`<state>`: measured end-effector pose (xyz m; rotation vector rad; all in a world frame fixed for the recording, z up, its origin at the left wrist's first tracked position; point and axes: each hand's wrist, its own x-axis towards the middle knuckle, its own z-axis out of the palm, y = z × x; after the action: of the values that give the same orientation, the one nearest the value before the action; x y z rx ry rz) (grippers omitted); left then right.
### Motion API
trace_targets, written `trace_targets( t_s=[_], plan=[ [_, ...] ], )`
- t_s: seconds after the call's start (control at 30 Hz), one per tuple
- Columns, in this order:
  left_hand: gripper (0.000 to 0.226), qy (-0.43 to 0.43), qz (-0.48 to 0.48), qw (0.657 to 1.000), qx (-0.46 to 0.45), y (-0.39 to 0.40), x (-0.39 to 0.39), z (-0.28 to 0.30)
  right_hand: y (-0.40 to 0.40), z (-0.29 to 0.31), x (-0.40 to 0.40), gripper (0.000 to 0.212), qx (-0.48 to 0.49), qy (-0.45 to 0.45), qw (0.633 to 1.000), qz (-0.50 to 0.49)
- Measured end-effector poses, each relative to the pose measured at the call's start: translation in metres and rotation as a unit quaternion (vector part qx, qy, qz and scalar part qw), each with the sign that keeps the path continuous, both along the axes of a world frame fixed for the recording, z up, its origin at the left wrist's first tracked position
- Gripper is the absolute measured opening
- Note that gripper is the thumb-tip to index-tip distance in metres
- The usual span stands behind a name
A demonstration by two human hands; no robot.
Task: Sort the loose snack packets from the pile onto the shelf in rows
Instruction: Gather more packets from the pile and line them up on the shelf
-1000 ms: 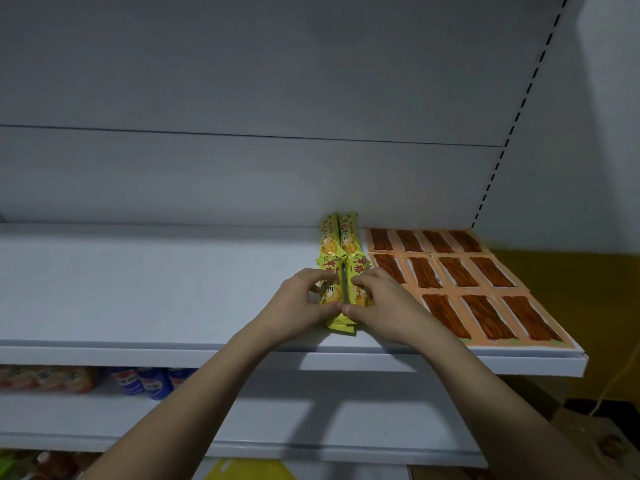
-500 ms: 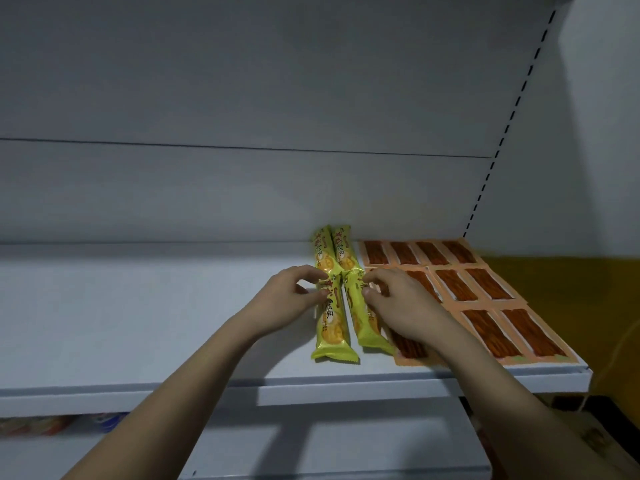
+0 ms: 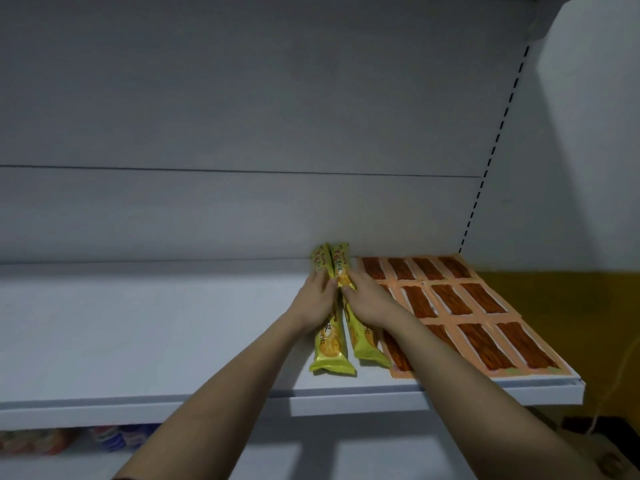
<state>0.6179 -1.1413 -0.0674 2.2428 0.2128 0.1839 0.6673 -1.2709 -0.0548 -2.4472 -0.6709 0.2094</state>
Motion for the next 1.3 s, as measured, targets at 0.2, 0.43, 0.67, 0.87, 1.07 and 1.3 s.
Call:
trace_targets(
  t_s=[0.2, 0.43, 0.67, 0.87, 1.07, 1.3],
  plan=[
    [0.031, -0.024, 0.024, 0.999, 0.002, -0.018, 0.004, -0.009, 0.003, -0.014, 0.000, 0.047, -0.001, 0.006, 1.000, -0.013],
    [0.032, -0.042, 0.024, 0.999, 0.010, -0.017, 0.003, -0.003, 0.001, -0.005, -0.004, 0.043, 0.030, -0.025, 0.999, -0.017],
    [0.048, -0.020, 0.057, 0.993, 0.103, 0.014, -0.032, 0.016, 0.009, 0.031, -0.026, 0.042, 0.015, -0.112, 0.993, 0.025],
    [0.055, 0.079, 0.178, 0.948, 0.250, 0.075, -0.132, 0.037, 0.084, 0.043, -0.086, 0.047, -0.011, -0.117, 0.979, 0.164],
    [0.053, 0.141, 0.317, 0.901, 0.261, 0.166, -0.264, 0.054, 0.185, 0.049, -0.183, 0.049, -0.033, -0.106, 0.946, 0.304],
    [0.048, 0.150, 0.399, 0.872, 0.241, 0.280, -0.395, 0.054, 0.312, 0.051, -0.286, 0.046, -0.044, -0.126, 0.914, 0.382]
  ],
)
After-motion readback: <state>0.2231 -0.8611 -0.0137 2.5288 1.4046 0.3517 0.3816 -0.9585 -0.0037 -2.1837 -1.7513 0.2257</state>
